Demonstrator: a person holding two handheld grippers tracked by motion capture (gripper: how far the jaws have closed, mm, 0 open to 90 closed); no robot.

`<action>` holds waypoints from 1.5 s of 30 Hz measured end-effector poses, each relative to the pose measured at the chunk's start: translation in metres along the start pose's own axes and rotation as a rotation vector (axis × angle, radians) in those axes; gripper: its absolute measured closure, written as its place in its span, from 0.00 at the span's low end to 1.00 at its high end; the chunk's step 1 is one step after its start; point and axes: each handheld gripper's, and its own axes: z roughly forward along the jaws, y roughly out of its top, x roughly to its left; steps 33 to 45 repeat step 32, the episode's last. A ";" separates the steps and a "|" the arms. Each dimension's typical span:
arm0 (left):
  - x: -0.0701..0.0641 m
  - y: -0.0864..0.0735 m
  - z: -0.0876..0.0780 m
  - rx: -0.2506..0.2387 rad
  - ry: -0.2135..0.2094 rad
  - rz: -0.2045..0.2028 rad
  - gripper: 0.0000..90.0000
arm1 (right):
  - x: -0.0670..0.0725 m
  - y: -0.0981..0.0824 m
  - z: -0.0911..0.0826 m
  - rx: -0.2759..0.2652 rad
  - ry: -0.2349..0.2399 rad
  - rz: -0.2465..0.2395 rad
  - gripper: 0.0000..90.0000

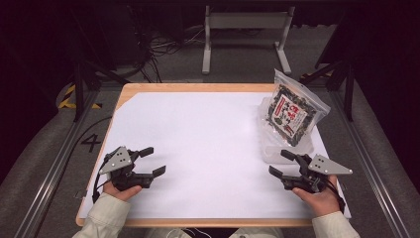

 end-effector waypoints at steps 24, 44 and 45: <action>0.001 -0.007 0.005 0.041 0.004 0.007 0.22 | 0.011 -0.020 0.019 0.106 0.012 -0.023 0.25; 0.003 -0.012 0.004 0.059 0.017 -0.006 0.23 | 0.011 -0.020 0.019 0.101 0.018 -0.028 0.25; 0.003 -0.012 0.004 0.059 0.017 -0.006 0.23 | 0.011 -0.020 0.019 0.101 0.018 -0.028 0.25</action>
